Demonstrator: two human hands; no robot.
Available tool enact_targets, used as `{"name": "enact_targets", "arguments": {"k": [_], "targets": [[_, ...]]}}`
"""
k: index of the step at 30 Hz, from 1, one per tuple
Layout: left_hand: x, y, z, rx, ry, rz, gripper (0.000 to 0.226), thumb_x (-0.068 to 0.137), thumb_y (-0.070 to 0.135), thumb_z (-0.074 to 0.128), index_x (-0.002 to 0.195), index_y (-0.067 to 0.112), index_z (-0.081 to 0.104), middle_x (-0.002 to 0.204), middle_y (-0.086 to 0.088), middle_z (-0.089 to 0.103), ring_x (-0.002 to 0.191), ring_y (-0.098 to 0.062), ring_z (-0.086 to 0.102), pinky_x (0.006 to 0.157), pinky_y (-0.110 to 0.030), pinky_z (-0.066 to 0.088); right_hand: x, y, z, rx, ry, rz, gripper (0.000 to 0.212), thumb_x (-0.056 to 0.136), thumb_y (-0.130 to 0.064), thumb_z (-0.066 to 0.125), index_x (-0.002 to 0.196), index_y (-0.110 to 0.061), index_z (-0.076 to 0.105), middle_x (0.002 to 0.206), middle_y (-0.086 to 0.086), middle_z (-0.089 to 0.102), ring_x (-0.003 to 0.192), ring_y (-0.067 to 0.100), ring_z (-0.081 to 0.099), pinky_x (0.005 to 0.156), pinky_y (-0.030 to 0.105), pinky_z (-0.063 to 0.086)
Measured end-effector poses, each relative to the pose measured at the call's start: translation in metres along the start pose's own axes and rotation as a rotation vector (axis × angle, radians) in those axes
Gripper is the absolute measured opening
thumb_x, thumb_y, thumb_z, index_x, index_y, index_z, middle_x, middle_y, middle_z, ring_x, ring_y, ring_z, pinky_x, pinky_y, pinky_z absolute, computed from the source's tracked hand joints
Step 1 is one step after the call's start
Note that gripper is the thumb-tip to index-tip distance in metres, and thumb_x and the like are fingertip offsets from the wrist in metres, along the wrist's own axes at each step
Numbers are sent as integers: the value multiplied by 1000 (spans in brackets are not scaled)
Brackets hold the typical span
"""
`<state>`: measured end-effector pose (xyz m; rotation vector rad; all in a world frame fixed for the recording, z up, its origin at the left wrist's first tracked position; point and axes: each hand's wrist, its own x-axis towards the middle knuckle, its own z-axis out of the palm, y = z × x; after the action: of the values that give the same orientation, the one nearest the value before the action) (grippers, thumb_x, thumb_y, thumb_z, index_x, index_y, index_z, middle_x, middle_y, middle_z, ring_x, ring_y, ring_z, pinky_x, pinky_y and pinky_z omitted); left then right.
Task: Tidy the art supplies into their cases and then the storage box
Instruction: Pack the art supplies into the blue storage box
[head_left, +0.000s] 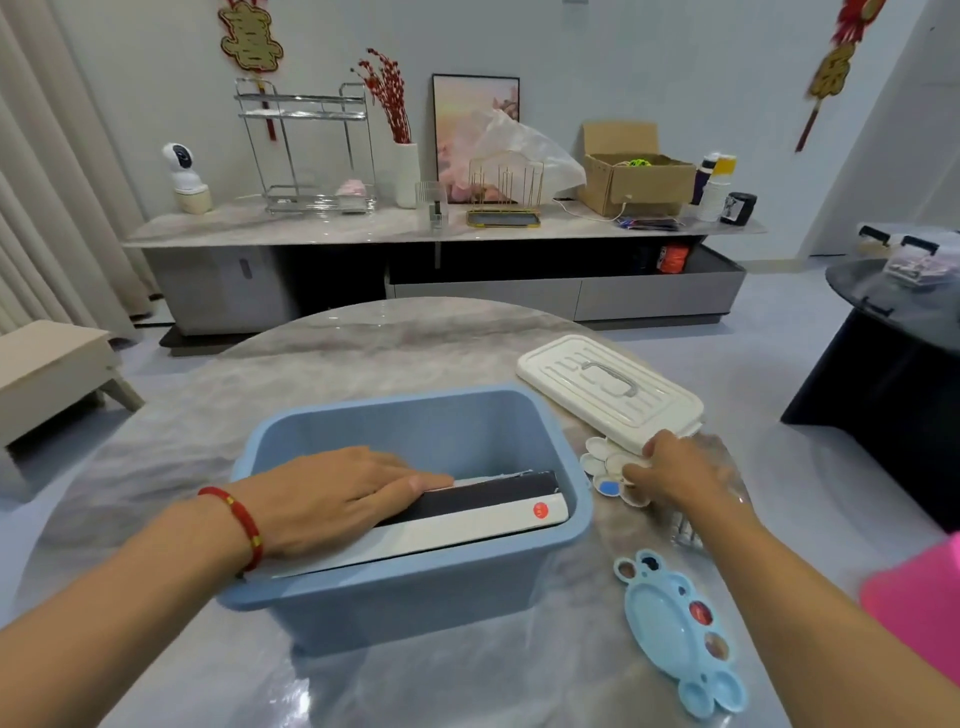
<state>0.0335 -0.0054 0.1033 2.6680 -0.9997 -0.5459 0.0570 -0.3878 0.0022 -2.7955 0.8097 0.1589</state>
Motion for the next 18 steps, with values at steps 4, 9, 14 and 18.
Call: {"name": "enact_targets", "arguments": {"k": [4, 9, 14, 18], "targets": [[0, 8, 3, 93, 46, -23, 67, 88, 76, 3, 132, 48, 45, 128, 21, 54, 119, -4, 49, 105, -35, 40, 2, -10, 19, -129, -44, 19, 107, 65, -87, 59, 141, -18, 35, 145, 18, 46, 134, 39, 44, 110, 55, 31], [1, 12, 6, -33, -12, -54, 60, 91, 75, 9, 128, 49, 49, 125, 23, 59, 116, -2, 53, 104, -36, 41, -9, -17, 22, -228, -3, -19, 107, 65, -91, 54, 137, -15, 35, 143, 19, 49, 132, 38, 45, 110, 57, 28], [1, 9, 9, 14, 58, -49, 64, 89, 78, 9, 118, 45, 55, 111, 19, 65, 100, -3, 59, 92, -35, 48, -16, -20, 5, -20, -139, -70, 129, 45, -96, 57, 142, -15, 31, 146, 16, 48, 133, 36, 47, 110, 54, 39], [-1, 3, 9, 79, 185, -14, 63, 91, 78, 8, 117, 50, 58, 102, 22, 69, 89, -3, 61, 81, -35, 52, -29, -14, -24, 195, -298, -218, 108, 55, -87, 70, 135, -19, 43, 142, 6, 53, 117, 22, 55, 96, 39, 49]]}}
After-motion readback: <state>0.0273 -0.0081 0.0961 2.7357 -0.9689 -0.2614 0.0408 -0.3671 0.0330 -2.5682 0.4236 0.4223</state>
